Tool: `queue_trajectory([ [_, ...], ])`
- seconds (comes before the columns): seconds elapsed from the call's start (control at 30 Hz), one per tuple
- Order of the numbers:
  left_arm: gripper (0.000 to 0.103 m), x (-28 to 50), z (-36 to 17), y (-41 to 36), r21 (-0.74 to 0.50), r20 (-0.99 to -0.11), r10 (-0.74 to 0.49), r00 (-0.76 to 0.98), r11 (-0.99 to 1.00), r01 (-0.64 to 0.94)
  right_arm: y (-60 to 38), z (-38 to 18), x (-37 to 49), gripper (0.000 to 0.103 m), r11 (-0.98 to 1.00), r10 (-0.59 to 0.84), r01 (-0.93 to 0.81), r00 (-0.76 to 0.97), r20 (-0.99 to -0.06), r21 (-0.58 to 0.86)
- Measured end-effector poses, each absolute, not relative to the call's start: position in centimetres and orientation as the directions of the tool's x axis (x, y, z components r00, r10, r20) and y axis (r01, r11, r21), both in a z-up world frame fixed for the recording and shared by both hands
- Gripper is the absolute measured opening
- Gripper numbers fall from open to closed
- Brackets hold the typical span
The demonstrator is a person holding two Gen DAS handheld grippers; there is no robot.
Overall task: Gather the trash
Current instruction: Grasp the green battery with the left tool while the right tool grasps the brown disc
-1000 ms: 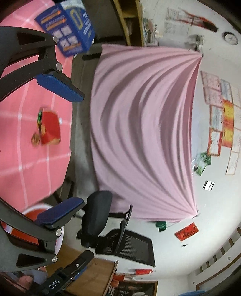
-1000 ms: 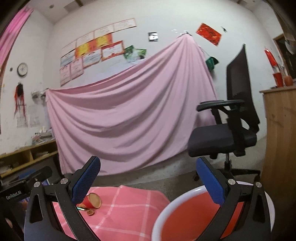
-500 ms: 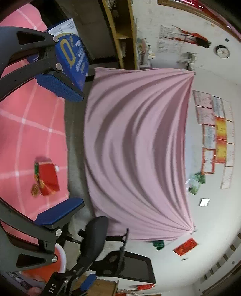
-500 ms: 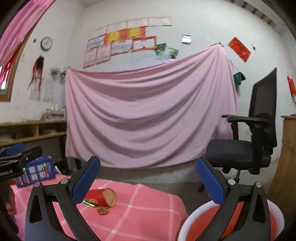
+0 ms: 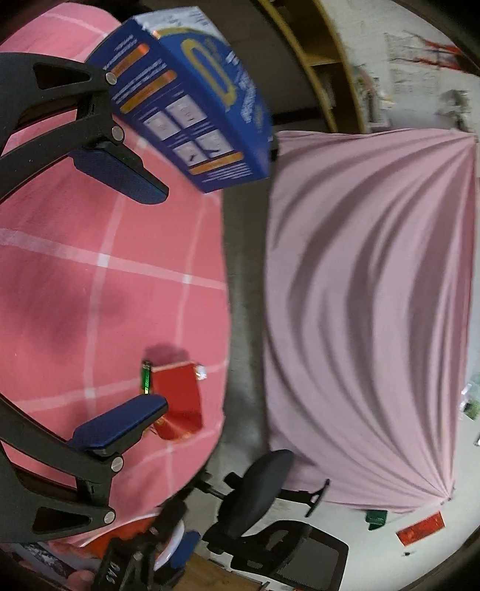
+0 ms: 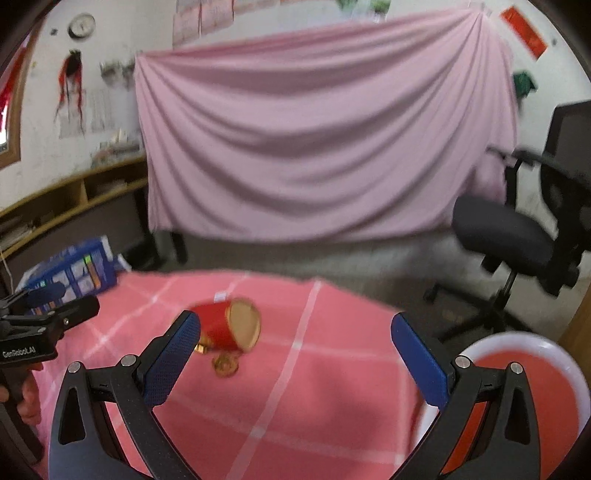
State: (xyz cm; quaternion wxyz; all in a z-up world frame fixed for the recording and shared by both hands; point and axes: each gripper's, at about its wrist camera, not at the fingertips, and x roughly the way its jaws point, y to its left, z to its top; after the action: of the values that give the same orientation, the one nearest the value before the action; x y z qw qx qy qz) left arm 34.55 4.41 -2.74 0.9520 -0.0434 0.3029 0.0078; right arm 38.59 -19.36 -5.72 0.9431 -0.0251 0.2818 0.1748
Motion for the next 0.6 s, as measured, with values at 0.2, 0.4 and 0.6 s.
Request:
queue_trajectory([
  [0.2, 0.094, 35.8, -3.8, 4.9, -0.088, -0.651, -0.04, 0.758, 0.996, -0.023, -17.1, -8.1, 40.1, 0.085, 0.908, 0.344, -0.413, 0.642, -0.685, 0.069],
  [0.4, 0.063, 37.0, -4.7, 5.5, -0.119, -0.711, -0.095, 0.697, 0.993, 0.014, -14.8, -9.5, 40.8, 0.06, 0.875, 0.361, -0.477, 0.534, -0.765, 0.081],
  [0.6, 0.056, 37.7, -5.0, 4.6, -0.141, -0.742, -0.163, 0.65, 0.986, 0.086, -14.6, -9.9, 42.1, 0.03, 0.878, 0.359, -0.468, 0.504, -0.785, 0.101],
])
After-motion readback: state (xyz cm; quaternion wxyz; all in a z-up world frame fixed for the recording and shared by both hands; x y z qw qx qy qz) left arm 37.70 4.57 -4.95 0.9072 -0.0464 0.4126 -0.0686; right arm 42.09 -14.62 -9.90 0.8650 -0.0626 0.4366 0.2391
